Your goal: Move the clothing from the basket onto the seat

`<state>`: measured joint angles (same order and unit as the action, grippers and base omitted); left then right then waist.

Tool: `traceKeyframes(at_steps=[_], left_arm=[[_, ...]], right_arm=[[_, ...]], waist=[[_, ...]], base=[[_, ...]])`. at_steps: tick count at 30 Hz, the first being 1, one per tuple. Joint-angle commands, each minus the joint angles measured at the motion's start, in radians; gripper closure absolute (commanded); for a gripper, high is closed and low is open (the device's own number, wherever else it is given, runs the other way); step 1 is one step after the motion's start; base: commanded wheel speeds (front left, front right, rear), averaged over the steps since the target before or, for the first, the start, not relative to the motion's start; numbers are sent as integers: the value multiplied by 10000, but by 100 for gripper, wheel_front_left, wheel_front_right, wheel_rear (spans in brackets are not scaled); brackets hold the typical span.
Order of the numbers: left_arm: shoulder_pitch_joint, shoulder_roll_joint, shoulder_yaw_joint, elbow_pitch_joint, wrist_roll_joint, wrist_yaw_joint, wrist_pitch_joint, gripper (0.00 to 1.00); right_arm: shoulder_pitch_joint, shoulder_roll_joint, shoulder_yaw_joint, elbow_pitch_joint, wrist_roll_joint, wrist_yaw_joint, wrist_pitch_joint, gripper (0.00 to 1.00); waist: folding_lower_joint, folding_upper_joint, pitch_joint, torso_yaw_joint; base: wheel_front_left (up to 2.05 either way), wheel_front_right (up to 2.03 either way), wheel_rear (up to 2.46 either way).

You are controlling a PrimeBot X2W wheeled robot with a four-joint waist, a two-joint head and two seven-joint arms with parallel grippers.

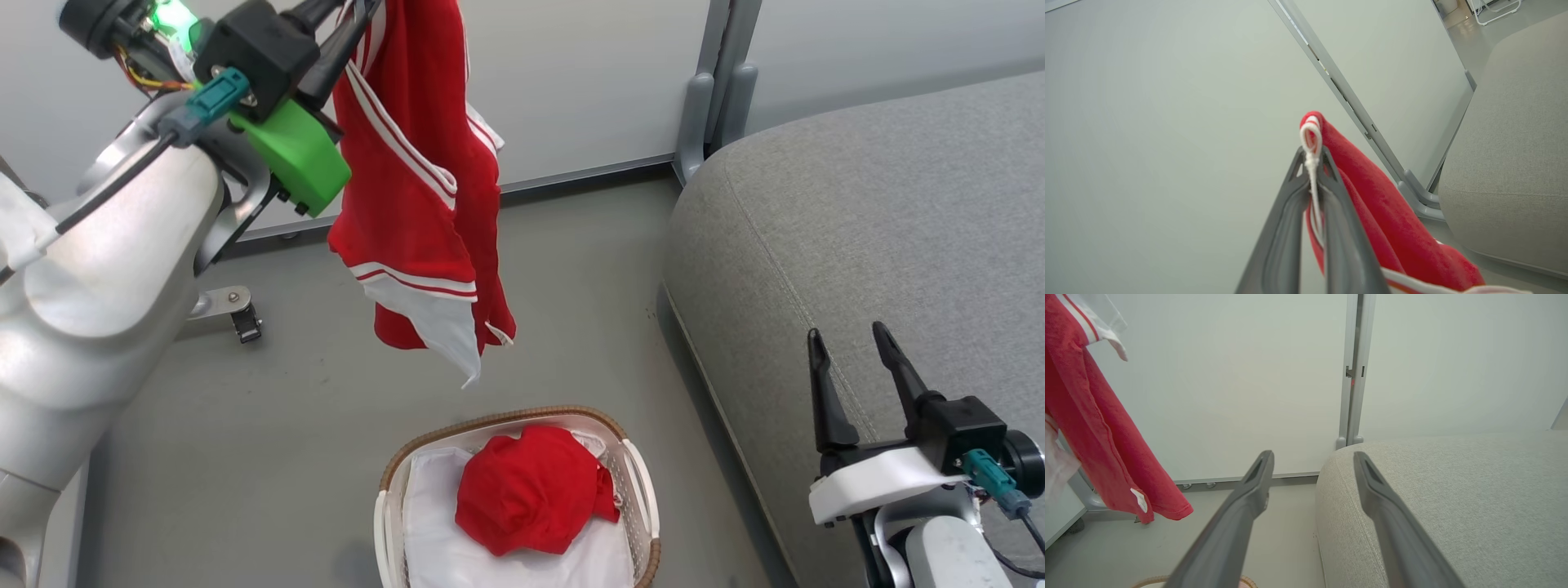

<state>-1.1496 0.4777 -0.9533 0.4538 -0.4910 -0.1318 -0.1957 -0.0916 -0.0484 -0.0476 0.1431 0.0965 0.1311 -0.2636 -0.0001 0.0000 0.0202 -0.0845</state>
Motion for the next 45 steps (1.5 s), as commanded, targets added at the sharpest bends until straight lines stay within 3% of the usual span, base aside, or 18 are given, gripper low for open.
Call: traceKeyframes(at_steps=[1, 6, 15, 19, 31, 39, 40, 41, 42, 43, 45], left_arm=[[-226, -102, -12, 34, -59, 22, -56, 100], [-500, -342, -97, 131, -87, 22, -119, 100], [-750, -826, -463, -107, -74, 22, -140, 100], [-853, -1095, -600, -260, -29, 22, -181, 100], [-1071, -1934, -923, -672, -25, 22, -383, 100], [-1013, -2107, -1143, -833, -92, 22, -483, 100], [-983, -2109, -1156, -843, -114, 22, -500, 100], [-941, -2091, -1166, -851, -141, 22, -513, 100], [-901, -2060, -1166, -840, -169, 22, -509, 100], [-855, -2016, -1153, -811, -210, 24, -513, 100], [-752, -1946, -1120, -725, -255, 76, -514, 100]], right_arm=[[42, -37, 84, 22, 51, -8, -18, 0], [-382, -35, 772, 31, 288, -7, -18, 0], [-1660, -41, 3301, 227, 855, -8, -18, 0], [-2278, -41, 3900, 512, 906, -8, -18, 0], [-3572, -43, 4563, 1988, 591, -8, -18, 0], [-4037, -31, 4479, 3154, 416, -8, -17, 0], [-4081, -35, 4539, 3274, 478, -8, -17, 18], [-4135, -35, 4609, 3390, 543, -8, -17, 58], [-4160, -38, 4653, 3463, 586, -8, -17, 62], [-4161, -45, 4679, 3529, 627, -8, -17, 95], [-4115, -42, 4675, 3583, 697, -8, -17, 100]], waist=[[1, 0, -4, -8], [1, 0, -22, -3], [1, 0, -138, 368], [1, 0, -193, 654], [1, 0, -323, 1403], [1, 0, -378, 1688], [1, 0, -385, 1710], [1, 0, -391, 1731], [1, 0, -394, 1742], [1, 0, -396, 1747], [1, 0, -393, 1741]], base=[[0, 0, 0], [0, 0, 0], [0, 0, 0], [0, 0, 0], [0, 0, 0], [0, 0, 0], [0, 0, 0], [0, 0, 0], [0, 0, 0], [0, 0, 0], [0, 0, 0]])
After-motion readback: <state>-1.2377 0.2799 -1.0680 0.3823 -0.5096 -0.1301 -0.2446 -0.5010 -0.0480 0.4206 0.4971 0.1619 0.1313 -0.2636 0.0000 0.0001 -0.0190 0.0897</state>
